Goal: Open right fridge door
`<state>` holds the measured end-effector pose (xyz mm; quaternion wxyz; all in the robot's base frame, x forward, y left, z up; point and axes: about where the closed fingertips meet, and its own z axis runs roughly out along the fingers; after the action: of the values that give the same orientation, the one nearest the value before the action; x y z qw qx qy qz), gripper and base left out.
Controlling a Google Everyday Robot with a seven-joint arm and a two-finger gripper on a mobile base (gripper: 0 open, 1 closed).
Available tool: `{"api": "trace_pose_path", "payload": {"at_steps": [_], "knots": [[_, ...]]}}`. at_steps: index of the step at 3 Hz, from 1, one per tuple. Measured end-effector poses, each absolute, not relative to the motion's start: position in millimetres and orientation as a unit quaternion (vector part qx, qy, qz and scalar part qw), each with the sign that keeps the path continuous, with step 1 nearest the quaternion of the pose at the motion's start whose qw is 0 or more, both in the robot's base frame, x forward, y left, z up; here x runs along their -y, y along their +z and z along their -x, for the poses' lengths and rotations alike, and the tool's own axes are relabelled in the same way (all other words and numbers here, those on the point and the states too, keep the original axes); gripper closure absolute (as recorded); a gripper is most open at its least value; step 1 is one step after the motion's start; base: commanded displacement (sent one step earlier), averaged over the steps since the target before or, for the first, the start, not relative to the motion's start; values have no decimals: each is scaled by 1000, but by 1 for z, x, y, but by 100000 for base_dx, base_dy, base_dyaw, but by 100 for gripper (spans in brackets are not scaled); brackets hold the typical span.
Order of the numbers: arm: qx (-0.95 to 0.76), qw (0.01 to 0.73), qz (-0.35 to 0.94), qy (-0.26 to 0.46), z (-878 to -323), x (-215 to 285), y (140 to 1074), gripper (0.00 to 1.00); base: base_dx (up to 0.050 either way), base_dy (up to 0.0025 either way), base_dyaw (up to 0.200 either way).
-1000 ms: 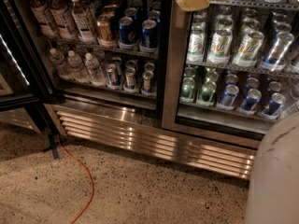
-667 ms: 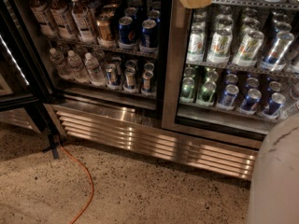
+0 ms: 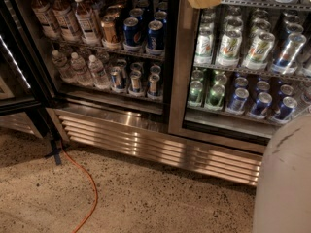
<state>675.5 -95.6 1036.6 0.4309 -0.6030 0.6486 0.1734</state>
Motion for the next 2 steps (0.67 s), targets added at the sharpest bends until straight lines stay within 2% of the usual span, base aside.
{"api": "trace_pose_path", "payload": {"at_steps": [2], "knots": [[-639, 441, 610, 158, -676, 94, 1044, 100, 0, 0, 0]]}}
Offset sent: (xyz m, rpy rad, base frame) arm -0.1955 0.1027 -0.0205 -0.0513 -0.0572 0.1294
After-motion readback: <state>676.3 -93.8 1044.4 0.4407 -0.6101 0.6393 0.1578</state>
